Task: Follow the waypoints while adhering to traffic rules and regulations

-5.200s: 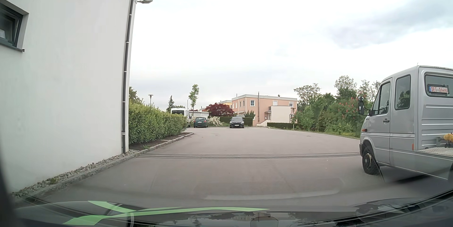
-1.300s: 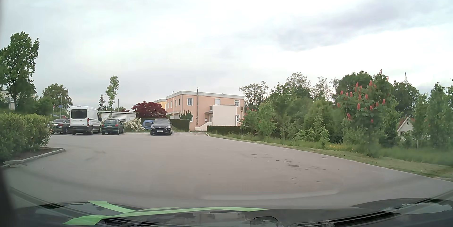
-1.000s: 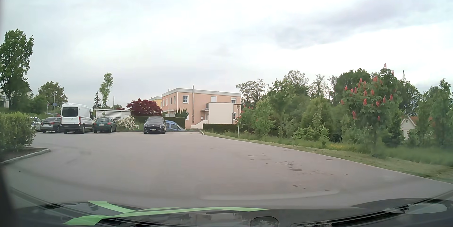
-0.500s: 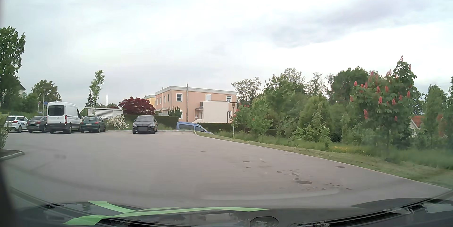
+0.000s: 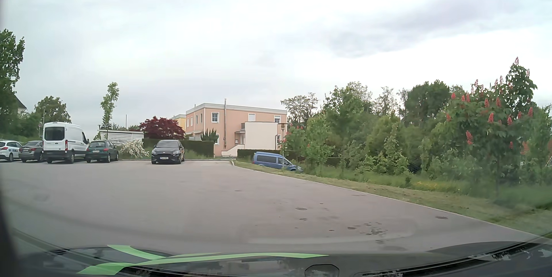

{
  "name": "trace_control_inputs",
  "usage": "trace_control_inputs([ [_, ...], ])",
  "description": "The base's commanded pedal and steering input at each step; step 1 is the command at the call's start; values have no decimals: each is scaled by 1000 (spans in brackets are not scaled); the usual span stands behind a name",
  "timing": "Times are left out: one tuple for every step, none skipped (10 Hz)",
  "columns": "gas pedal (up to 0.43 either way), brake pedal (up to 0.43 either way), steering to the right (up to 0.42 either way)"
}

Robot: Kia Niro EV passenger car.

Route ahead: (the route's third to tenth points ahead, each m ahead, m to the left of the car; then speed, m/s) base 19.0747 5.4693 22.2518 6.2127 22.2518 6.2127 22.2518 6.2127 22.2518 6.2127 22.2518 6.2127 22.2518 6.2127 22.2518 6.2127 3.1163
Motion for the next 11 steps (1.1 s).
trace_control_inputs([
  [28, 0, -25],
  [20, 0, -34],
  [20, 0, -44],
  [20, 0, -50],
  [20, 0, -64],
  [8, 0, -74],
  [8, 0, -86],
  [8, 0, -97],
  [8, 0, -108],
  [8, 0, -116],
  [8, 0, -119],
])
